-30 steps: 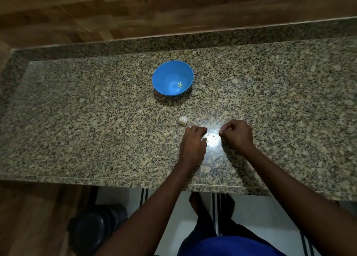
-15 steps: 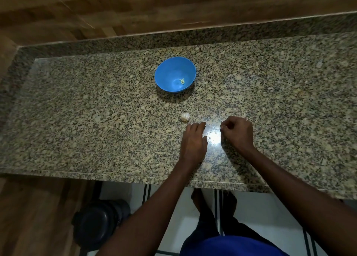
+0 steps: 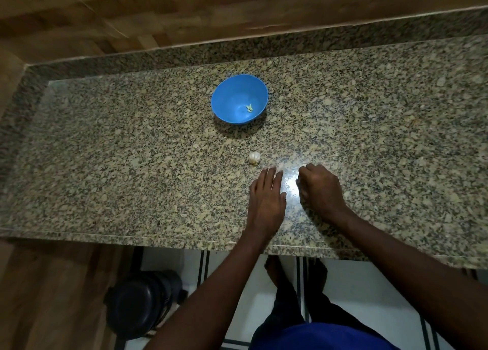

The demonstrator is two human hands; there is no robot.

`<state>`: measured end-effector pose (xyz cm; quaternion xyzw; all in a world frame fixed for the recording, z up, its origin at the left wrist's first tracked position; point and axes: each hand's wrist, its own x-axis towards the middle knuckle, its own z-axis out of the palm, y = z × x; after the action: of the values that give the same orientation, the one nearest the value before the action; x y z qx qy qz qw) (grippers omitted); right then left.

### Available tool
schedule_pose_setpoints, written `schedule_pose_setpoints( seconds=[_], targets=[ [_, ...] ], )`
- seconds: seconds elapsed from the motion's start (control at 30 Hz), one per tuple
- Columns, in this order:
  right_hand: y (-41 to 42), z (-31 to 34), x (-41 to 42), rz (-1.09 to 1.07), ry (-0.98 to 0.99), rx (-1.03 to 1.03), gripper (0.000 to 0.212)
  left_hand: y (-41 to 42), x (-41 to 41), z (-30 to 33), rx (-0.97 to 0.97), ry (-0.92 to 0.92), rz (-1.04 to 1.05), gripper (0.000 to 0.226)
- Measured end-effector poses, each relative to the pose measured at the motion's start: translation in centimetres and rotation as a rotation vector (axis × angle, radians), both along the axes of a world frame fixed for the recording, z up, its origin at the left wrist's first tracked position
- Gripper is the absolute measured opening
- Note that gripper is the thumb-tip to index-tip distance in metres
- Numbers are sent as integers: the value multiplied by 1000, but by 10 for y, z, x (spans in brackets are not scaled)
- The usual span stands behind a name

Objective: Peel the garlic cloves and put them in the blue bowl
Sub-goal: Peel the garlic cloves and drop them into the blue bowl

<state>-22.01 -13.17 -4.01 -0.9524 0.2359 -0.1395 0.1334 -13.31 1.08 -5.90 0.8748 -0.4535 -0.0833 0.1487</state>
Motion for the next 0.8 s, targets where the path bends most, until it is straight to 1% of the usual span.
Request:
schedule_pose_setpoints(
  seconds=[0.17, 0.27, 0.43, 0.5, 0.6, 0.67, 0.73, 0.8],
  targets=[
    [-1, 0, 2, 1, -11, 25, 23, 5, 1, 0, 49, 3, -32, 63],
    [-1, 3, 3, -3, 1, 38, 23, 7, 2, 0, 58, 27, -46, 62],
    [-1, 3, 2, 60, 38, -17, 21, 7, 4, 0, 81, 48, -61, 63],
    [1, 3, 5, -8, 35, 34, 16, 7, 4, 0, 94, 45, -61, 64],
    [2, 3, 8, -242, -62, 233, 18, 7, 5, -1, 104, 51, -60, 65],
    [0, 4, 7, -346, -106, 358, 16, 7, 4, -1, 110, 50, -64, 65],
    [-5, 7, 6, -381, -110, 415, 7, 7, 4, -1, 119, 45, -66, 65],
    [-8, 9, 6, -366, -67, 405, 10, 7, 4, 0, 122, 50, -63, 65]
  ],
)
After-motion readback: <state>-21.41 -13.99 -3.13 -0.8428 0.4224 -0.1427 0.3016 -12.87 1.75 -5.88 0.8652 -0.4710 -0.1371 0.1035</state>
